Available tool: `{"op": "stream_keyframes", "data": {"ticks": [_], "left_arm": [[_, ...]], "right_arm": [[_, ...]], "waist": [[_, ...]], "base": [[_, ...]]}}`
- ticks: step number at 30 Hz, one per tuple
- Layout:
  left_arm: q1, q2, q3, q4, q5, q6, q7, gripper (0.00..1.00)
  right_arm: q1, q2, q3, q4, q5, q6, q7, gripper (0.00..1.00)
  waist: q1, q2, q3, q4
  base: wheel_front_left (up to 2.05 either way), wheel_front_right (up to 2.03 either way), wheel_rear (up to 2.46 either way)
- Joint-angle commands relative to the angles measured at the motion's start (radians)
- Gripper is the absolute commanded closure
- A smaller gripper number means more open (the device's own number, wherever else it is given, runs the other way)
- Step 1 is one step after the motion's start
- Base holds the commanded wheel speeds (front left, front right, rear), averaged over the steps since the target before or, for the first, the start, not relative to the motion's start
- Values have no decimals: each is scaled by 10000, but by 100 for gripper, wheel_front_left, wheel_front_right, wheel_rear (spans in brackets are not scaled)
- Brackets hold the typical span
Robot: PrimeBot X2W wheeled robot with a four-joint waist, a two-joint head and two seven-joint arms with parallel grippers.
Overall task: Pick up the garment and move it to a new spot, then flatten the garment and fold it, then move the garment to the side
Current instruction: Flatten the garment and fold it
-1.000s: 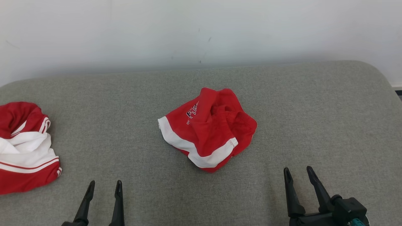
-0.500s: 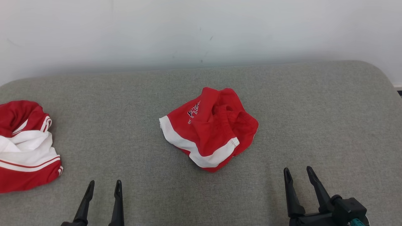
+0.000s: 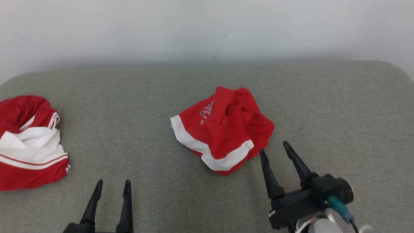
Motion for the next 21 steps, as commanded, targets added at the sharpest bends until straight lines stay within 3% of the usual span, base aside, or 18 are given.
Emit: {"op": "stream_keyframes", "data": {"ticks": [1,11,21], "left_arm": [[-107,-12,7,2,-136,13,-29,0],[-397,-11,-320,279,-391,-5,-29,0],[-588,-11,-543,491,-515,-18,-29,0]], "right_arm": [[-61,3,25,149,-73,-22,-6,0],[-1933,-134,-34,3457,-363,-22,-5,0],[-3488,-486,594,6376,-65,-22,-7,0]], "waist": [[0,0,125,158],[0,0,373,828],[0,0,451,1279]], "base": [[0,0,0],[0,0,0],[0,0,0]]}}
